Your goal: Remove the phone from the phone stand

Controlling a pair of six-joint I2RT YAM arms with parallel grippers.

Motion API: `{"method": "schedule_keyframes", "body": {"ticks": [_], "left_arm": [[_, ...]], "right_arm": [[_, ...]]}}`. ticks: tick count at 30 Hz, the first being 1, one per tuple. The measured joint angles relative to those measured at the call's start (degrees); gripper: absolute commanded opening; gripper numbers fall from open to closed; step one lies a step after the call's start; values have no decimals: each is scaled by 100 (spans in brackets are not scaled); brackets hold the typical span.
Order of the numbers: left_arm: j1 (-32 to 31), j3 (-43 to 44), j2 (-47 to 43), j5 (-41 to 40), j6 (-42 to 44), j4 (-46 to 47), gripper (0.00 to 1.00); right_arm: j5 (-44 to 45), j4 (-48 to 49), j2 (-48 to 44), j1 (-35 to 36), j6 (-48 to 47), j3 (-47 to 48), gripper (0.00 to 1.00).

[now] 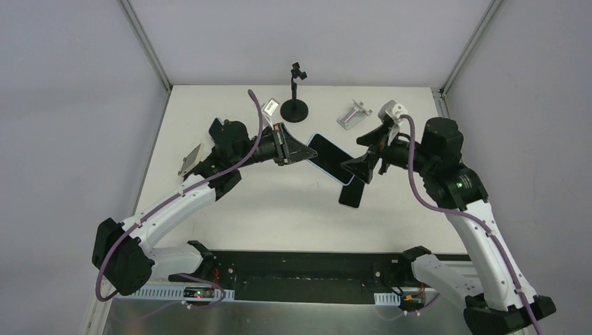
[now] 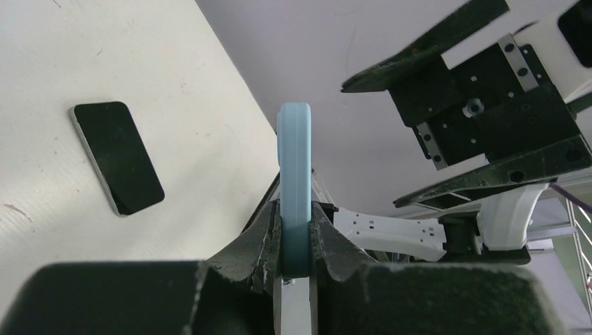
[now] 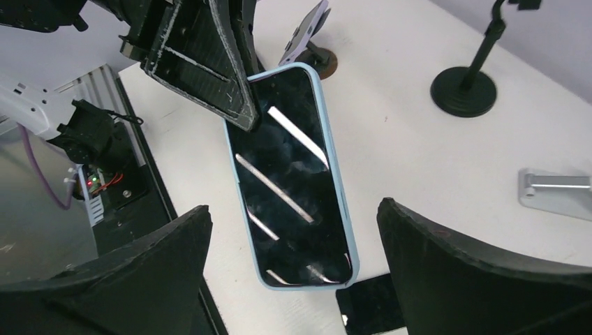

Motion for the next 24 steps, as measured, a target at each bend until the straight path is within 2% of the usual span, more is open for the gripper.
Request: {"method": "schedule_keyframes", "body": {"ticks": [7,16,24], "left_arm": [[-2,0,0,166,13,-15,0],[-2,2,61,385,15,-17,0],[-2,2,129,413,15,-129,0]], "right_arm": [[-319,-146,767,57,2,120,95],[-444,-247,964,446,-111,120,96],[131,-424,1029,907,-435,118,96]]}}
